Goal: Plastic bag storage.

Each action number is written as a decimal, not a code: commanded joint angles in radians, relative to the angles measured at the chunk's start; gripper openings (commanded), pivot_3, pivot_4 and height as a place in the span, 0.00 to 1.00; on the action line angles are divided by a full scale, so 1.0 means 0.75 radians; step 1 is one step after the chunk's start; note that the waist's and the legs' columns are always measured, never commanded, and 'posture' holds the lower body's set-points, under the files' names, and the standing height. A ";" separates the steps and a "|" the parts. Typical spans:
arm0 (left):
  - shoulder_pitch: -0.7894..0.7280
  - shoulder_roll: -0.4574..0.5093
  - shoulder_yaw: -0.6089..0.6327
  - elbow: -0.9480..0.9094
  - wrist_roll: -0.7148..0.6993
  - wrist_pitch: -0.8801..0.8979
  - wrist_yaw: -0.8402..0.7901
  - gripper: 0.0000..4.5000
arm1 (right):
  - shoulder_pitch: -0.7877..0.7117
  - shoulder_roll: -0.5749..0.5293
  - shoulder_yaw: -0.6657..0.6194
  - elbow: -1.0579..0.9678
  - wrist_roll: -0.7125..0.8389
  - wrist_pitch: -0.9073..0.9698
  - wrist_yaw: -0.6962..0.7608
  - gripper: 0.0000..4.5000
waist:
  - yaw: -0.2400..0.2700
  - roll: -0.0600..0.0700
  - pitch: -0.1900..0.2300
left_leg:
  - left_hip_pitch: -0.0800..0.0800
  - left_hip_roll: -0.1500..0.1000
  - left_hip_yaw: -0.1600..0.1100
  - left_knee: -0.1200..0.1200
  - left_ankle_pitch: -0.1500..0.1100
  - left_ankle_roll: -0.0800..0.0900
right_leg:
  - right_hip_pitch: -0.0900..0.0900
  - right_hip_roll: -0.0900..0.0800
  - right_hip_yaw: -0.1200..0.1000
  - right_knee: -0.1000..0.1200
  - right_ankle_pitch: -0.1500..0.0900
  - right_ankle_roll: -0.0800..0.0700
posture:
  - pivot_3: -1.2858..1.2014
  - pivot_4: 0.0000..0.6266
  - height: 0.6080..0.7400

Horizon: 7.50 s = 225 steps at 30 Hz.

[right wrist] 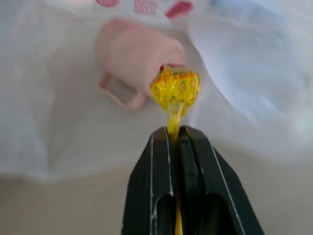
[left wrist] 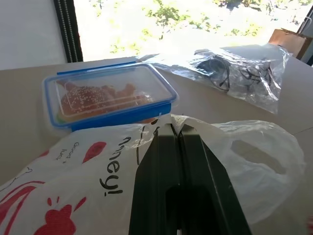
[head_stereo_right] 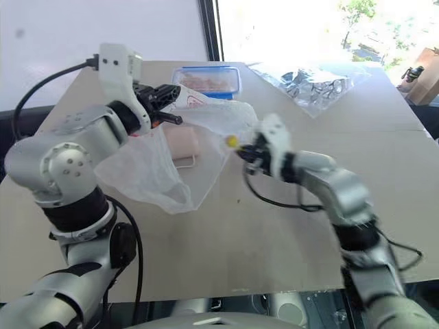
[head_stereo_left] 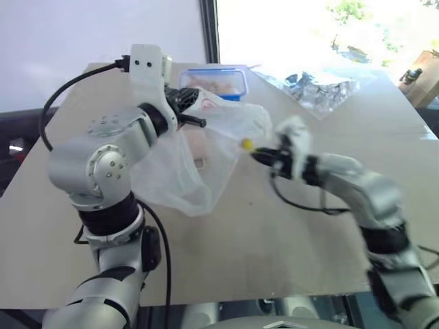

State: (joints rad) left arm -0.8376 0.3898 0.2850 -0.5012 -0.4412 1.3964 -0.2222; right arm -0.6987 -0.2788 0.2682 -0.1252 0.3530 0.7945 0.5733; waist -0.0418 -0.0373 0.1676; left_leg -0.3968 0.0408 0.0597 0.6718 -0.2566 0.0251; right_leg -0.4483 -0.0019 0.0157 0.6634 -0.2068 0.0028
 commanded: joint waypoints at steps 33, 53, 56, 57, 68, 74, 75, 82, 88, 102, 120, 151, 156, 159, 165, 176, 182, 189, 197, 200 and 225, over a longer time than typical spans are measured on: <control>0.021 0.010 0.014 0.013 -0.049 -0.108 -0.012 0.00 | 0.082 -0.079 -0.220 -0.507 0.111 0.047 -0.017 0.67 | 0.036 0.001 0.000 | -0.015 -0.005 -0.026 0.002 0.002 -0.001 | 0.000 -0.004 -0.009 -0.002 0.000 -0.002 | 0.52 0.24 1.00; 0.071 0.008 -0.099 0.019 -0.062 -0.215 -0.006 0.00 | 0.094 -0.337 -0.468 -0.638 0.359 0.029 0.131 0.80 | 0.044 0.000 0.000 | -0.017 -0.005 -0.027 0.003 0.002 -0.001 | 0.000 -0.004 -0.009 -0.003 0.000 -0.001 | 0.52 0.24 1.00; 0.064 0.011 -0.119 0.045 -0.063 -0.244 -0.017 0.00 | 0.144 -0.463 -0.540 -0.678 0.292 0.124 0.022 0.98 | 0.044 0.001 0.000 | -0.017 -0.005 -0.027 0.003 0.002 -0.001 | 0.000 -0.004 -0.008 -0.003 0.000 -0.002 | 0.52 0.24 1.00; 0.061 0.015 -0.124 0.054 -0.064 -0.253 -0.023 0.00 | 0.171 -0.499 -0.552 -0.684 0.279 0.159 -0.004 0.98 | 0.044 0.001 0.000 | -0.017 -0.005 -0.027 0.003 0.002 -0.001 | 0.000 -0.004 -0.008 -0.003 0.000 -0.002 | 0.52 0.24 1.00; 0.047 0.048 -0.148 0.098 -0.069 -0.300 -0.055 0.00 | 0.354 -0.470 -0.519 -0.583 0.213 0.239 -0.174 0.77 | 0.039 0.000 0.000 | -0.015 -0.004 -0.023 0.003 0.002 -0.001 | 0.000 0.000 -0.003 -0.003 -0.001 0.000 | 0.52 0.24 1.00; 0.055 -0.031 -0.020 0.070 -0.241 -0.313 -0.127 0.00 | 0.348 -0.443 -0.511 -0.549 0.216 0.191 -0.149 0.14 | 0.041 0.000 0.000 | -0.016 -0.004 -0.022 0.003 0.002 -0.001 | 0.000 -0.001 -0.003 -0.004 -0.001 -0.001 | 0.52 0.24 1.00; 0.058 -0.023 0.021 0.065 -0.321 -0.278 -0.182 0.00 | 0.350 -0.446 -0.502 -0.548 0.212 0.181 -0.142 0.01 | 0.041 0.000 0.000 | -0.017 -0.004 -0.022 0.003 0.002 -0.001 | 0.000 -0.001 -0.003 -0.004 -0.001 -0.001 | 0.52 0.24 1.00; 0.025 0.078 0.343 0.158 -0.985 -0.003 -0.313 0.37 | 0.336 -0.429 -0.480 -0.500 0.195 0.128 -0.135 0.00 | 0.035 0.001 0.000 | -0.015 -0.003 -0.022 0.004 0.002 -0.001 | -0.001 0.001 -0.003 -0.002 -0.001 0.000 | 0.52 0.24 1.00; 0.124 0.359 0.263 0.178 -1.435 0.102 -0.390 0.78 | 0.337 -0.420 -0.470 -0.473 0.178 0.114 -0.144 0.00 | 0.037 0.001 0.000 | -0.015 -0.004 -0.021 0.004 0.002 -0.001 | 0.000 0.000 -0.002 -0.002 -0.002 0.001 | 0.52 0.24 1.00; 0.357 0.858 -0.516 -0.100 -0.176 -1.103 -1.199 0.78 | 0.326 -0.414 -0.433 -0.466 0.152 0.116 -0.150 0.00 | 0.044 0.001 0.000 | -0.006 -0.005 -0.011 -0.002 0.002 -0.001 | 0.002 0.002 0.002 -0.003 -0.004 0.002 | 0.52 0.24 1.00; 0.014 0.937 -0.319 0.437 -1.634 0.217 -0.774 0.78 | 0.190 -0.319 -0.328 -0.302 0.026 0.102 -0.194 0.00 | 0.003 0.002 0.001 | -0.012 -0.003 -0.016 0.001 0.000 0.002 | -0.001 0.001 0.003 -0.003 -0.007 0.008 | 0.52 0.24 1.00; 0.594 0.307 -0.395 0.424 -2.041 -0.320 0.389 0.78 | 0.161 -0.247 -0.347 -0.422 0.047 0.298 -0.253 0.00 | 0.046 0.003 0.000 | -0.006 -0.005 -0.012 0.000 -0.001 0.002 | 0.003 -0.001 0.008 -0.002 -0.004 0.003 | 0.52 0.24 1.00; 0.577 0.005 -0.317 0.467 -2.041 -0.413 0.833 0.78 | 0.140 -0.232 -0.333 -0.438 0.053 0.310 -0.259 0.00 | 0.042 0.004 -0.001 | -0.006 -0.005 -0.013 0.000 -0.001 0.002 | 0.004 -0.002 0.009 -0.002 -0.004 0.003 | 0.52 0.24 1.00; 0.601 -0.199 -0.223 0.417 -2.041 -0.501 1.107 0.78 | 0.140 -0.229 -0.333 -0.452 0.054 0.317 -0.262 0.00 | 0.043 0.004 -0.001 | -0.007 -0.005 -0.013 0.001 -0.001 0.002 | 0.004 -0.002 0.008 -0.002 -0.004 0.003 | 0.52 0.24 1.00; 0.659 -0.414 -0.138 0.284 -2.041 -0.609 1.551 0.59 | 0.146 -0.226 -0.334 -0.464 0.054 0.326 -0.267 0.00 | 0.044 0.004 -0.001 | -0.006 -0.005 -0.014 0.001 0.000 0.002 | 0.005 -0.002 0.008 -0.002 -0.004 0.003 | 0.52 0.24 1.00; 0.555 -0.011 -0.008 0.236 -2.041 -0.401 0.915 0.01 | 0.137 -0.210 -0.337 -0.413 0.041 0.273 -0.255 0.00 | 0.039 0.004 0.000 | -0.004 -0.008 -0.014 0.000 0.000 0.002 | 0.006 0.002 0.002 -0.002 -0.004 0.002 | 0.52 0.24 1.00; 0.409 0.366 0.065 0.164 -1.785 -0.385 0.306 0.01 | 0.089 -0.108 -0.446 -0.305 0.061 0.196 -0.320 0.00 | 0.039 0.004 0.000 | -0.004 -0.008 -0.013 0.000 0.000 0.002 | 0.006 0.001 0.001 -0.004 -0.005 0.003 | 0.52 0.24 1.00; 0.077 0.483 0.203 0.502 -1.650 -0.611 0.009 0.01 | -0.221 -0.003 -0.802 -0.140 0.319 0.204 -0.374 0.00 | 0.047 0.005 0.002 | -0.007 -0.006 -0.014 -0.001 0.000 0.002 | 0.004 0.001 -0.001 -0.005 -0.004 0.003 | 0.52 0.24 1.00; -0.289 0.536 0.204 0.929 -1.279 -0.834 -0.129 0.01 | -0.655 -0.157 -1.122 0.075 0.671 0.323 -0.469 0.00 | 0.042 0.006 0.003 | -0.010 -0.005 -0.013 -0.005 -0.001 0.003 | 0.001 0.000 0.000 -0.008 -0.004 0.002 | 0.52 0.24 1.00; -0.306 0.528 0.118 0.954 -1.077 -0.892 -0.236 0.01 | -0.694 -0.234 -1.144 0.081 0.727 0.351 -0.495 0.00 | 0.043 0.006 0.003 | -0.021 -0.006 -0.014 -0.004 0.000 0.000 | -0.005 -0.001 -0.001 -0.012 -0.004 0.003 | 0.52 0.24 1.00; 0.264 0.261 -0.231 0.491 -0.471 -0.903 -0.488 0.01 | 0.310 -0.594 -1.076 -0.772 0.918 0.487 -0.755 0.00 | 0.040 0.010 0.002 | -0.025 -0.005 -0.016 -0.004 -0.004 0.007 | -0.008 -0.012 0.003 -0.011 -0.006 0.007 | 0.52 0.24 1.00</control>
State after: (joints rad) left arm -0.6252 0.5821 0.1067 -0.0497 -0.8008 0.7286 -0.5895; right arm -0.4768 -0.6981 -0.5407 -0.6088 1.0789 1.2139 -0.0192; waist -0.0115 -0.0299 0.1691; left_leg -0.4180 0.0369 0.0494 0.6700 -0.2594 0.0302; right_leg -0.4563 -0.0117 0.0192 0.6564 -0.2117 0.0085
